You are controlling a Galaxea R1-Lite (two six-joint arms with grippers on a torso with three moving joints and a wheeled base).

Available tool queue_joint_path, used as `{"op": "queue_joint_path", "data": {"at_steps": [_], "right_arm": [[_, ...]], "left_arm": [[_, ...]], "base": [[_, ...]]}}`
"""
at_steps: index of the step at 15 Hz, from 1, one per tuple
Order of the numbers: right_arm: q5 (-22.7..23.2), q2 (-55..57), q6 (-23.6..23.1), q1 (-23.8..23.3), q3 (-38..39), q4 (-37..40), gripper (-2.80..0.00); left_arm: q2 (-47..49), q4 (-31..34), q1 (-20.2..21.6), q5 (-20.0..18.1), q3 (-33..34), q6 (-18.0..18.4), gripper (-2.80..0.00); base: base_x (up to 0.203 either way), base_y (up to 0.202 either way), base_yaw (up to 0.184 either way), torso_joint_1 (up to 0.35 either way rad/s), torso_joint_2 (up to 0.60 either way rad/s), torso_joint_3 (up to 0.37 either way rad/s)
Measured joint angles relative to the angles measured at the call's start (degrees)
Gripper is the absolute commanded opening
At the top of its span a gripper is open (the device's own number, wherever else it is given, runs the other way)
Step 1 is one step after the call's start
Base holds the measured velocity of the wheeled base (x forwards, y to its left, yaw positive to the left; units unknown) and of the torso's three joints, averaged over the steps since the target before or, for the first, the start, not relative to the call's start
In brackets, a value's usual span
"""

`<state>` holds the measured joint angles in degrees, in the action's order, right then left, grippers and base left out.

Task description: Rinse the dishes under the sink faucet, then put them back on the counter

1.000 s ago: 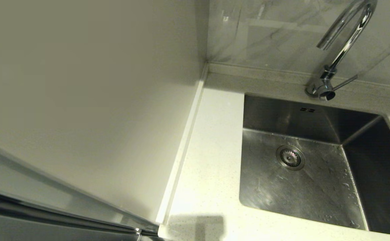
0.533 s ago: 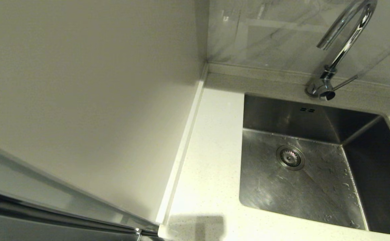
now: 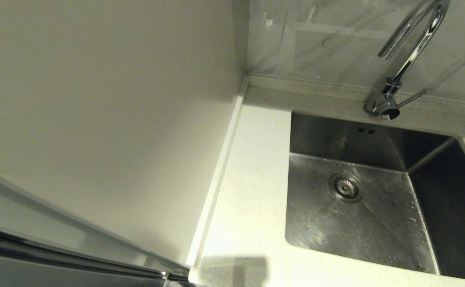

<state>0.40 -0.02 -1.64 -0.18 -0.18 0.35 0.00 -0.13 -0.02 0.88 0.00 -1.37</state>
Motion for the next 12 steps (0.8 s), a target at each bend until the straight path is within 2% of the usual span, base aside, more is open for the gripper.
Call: {"op": "queue_joint_path", "data": {"at_steps": [12], "right_arm": [[0.01, 0.00, 0.00, 0.00, 0.00, 0.00, -2.80]], "left_arm": [[0.00, -0.02, 0.00, 0.00, 0.00, -0.01, -2.80]], "base": [[0.000, 0.000, 0.000, 0.000, 0.00, 0.000]]}}
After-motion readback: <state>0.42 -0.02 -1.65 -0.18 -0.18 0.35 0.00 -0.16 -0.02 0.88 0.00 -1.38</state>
